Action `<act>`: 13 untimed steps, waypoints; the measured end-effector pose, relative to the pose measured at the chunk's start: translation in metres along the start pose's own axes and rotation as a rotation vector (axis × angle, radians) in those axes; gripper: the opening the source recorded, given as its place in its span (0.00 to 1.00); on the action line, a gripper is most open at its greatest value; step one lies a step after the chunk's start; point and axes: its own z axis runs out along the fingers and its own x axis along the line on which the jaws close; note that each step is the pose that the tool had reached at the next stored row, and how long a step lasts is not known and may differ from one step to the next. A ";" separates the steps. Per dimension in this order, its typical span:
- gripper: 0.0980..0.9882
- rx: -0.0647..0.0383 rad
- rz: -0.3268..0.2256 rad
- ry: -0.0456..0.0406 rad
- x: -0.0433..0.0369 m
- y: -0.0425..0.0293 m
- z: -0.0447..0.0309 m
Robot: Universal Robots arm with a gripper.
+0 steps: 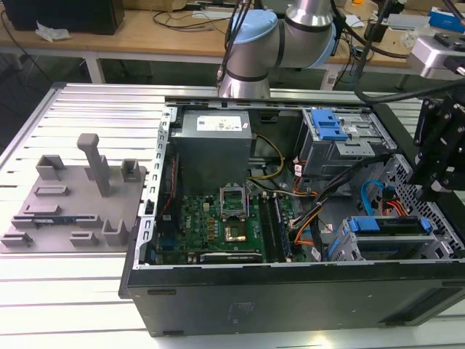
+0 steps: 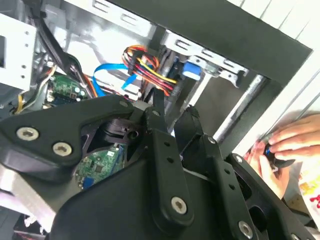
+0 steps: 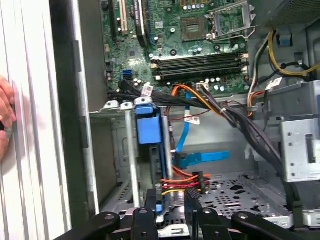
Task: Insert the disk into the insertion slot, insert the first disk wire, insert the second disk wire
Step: 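Insert the second disk wire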
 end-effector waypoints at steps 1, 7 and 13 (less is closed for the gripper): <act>0.30 0.001 0.000 0.0073 -0.0025 0.0077 0.0006; 0.30 0.002 0.002 0.0242 -0.0022 0.0283 0.0056; 0.30 0.005 0.007 0.0542 -0.0115 0.0293 0.0084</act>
